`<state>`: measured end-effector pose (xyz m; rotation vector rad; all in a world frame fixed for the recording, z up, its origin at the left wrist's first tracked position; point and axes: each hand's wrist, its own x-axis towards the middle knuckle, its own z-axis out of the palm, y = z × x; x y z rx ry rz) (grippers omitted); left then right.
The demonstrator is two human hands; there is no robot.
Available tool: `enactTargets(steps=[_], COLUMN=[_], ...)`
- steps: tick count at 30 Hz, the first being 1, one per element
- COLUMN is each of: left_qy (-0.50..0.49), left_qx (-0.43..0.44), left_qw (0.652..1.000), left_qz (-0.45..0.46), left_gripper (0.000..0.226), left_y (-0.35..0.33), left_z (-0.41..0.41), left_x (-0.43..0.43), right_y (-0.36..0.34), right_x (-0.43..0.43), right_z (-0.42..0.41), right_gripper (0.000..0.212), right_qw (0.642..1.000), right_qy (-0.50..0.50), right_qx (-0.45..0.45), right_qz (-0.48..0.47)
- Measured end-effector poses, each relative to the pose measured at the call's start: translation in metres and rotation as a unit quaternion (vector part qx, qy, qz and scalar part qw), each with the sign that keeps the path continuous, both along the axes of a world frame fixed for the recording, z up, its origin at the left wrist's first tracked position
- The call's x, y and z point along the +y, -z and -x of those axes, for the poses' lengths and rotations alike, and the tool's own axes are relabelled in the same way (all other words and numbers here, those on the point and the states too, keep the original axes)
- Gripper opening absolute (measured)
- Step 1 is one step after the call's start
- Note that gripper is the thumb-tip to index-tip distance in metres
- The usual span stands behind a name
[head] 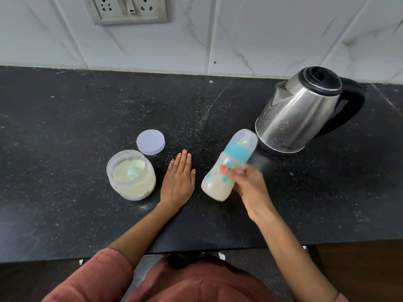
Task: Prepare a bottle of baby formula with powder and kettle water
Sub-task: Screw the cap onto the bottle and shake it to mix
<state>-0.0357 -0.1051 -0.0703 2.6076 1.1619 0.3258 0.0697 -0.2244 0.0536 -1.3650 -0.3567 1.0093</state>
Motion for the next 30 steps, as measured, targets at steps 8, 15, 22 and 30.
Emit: enactTargets(steps=[8,15,22,30], left_qy=[0.004,0.003,0.009,0.0], left_qx=[0.002,0.004,0.01,0.009], left_qw=[1.0,1.0,1.0,1.0], left_qz=[0.004,0.009,0.005,-0.003], left_gripper=[0.063,0.062,0.067,0.065], left_y=[-0.001,-0.001,0.0,0.001], left_z=[0.001,0.001,0.001,0.0], left_x=[0.0,-0.001,0.0,0.0], right_y=[0.01,-0.002,0.005,0.0], right_x=[0.005,0.011,-0.003,0.007], right_z=[0.009,-0.003,0.009,-0.002], right_gripper=[0.02,0.014,0.017,0.014], right_qw=[0.997,0.978,0.998,0.988], right_qy=[0.056,0.145,-0.043,0.114], right_qx=[0.054,0.134,0.002,0.094], right_qz=[0.006,-0.072,0.052,-0.049])
